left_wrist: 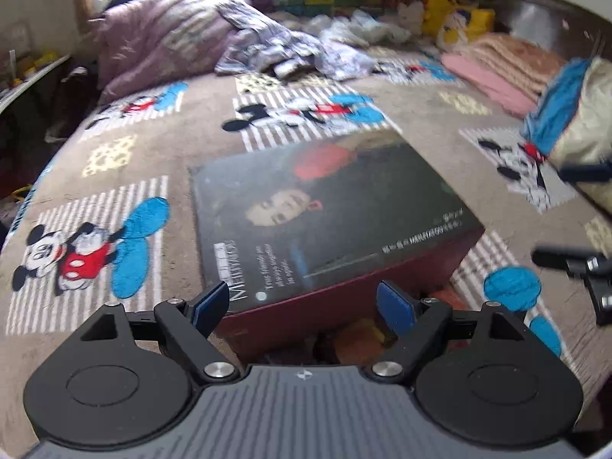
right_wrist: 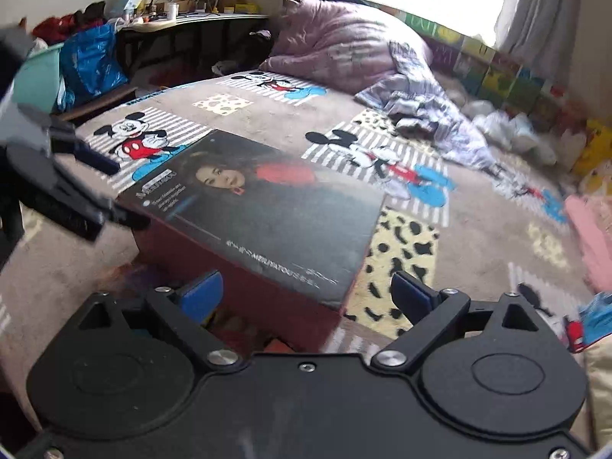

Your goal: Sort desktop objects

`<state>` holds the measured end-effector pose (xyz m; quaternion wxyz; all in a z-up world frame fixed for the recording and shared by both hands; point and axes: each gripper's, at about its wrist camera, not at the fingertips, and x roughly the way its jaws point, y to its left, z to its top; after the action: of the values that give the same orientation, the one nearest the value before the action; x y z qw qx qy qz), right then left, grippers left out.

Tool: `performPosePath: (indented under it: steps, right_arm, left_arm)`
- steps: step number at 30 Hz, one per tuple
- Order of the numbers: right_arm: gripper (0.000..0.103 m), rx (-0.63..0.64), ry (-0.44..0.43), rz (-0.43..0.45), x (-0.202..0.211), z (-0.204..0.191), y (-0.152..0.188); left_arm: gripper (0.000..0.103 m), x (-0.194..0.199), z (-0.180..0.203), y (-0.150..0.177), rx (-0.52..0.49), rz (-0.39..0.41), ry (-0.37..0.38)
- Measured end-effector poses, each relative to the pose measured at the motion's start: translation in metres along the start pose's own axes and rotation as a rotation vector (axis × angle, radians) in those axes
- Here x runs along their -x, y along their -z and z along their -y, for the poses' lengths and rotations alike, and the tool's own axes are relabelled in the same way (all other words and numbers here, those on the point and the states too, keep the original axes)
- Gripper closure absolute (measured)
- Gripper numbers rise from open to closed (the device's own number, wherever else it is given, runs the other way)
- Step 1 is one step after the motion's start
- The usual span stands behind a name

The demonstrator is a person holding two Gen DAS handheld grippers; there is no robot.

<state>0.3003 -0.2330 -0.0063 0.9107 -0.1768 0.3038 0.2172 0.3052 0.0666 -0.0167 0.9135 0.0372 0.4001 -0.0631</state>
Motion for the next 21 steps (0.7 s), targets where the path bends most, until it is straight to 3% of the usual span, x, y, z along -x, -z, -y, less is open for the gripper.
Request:
performPosePath:
  steps: [8, 15, 21]
  right_arm:
    - [0.006, -0.014, 0.031, 0.042, 0.040, -0.005, 0.005]
    - [0.006, -0.074, 0.010, 0.072, 0.066, -0.008, 0.003]
    - [0.006, -0.086, -0.014, 0.082, 0.085, -0.019, 0.008]
  left_arm:
    - [0.019, 0.040, -0.004, 0.003, 0.139, 0.091, 0.002]
    - [0.019, 0.069, 0.022, 0.013, 0.088, 0.125, -0.027]
    - [0.019, 0.092, 0.036, 0.021, 0.105, 0.140, -0.041]
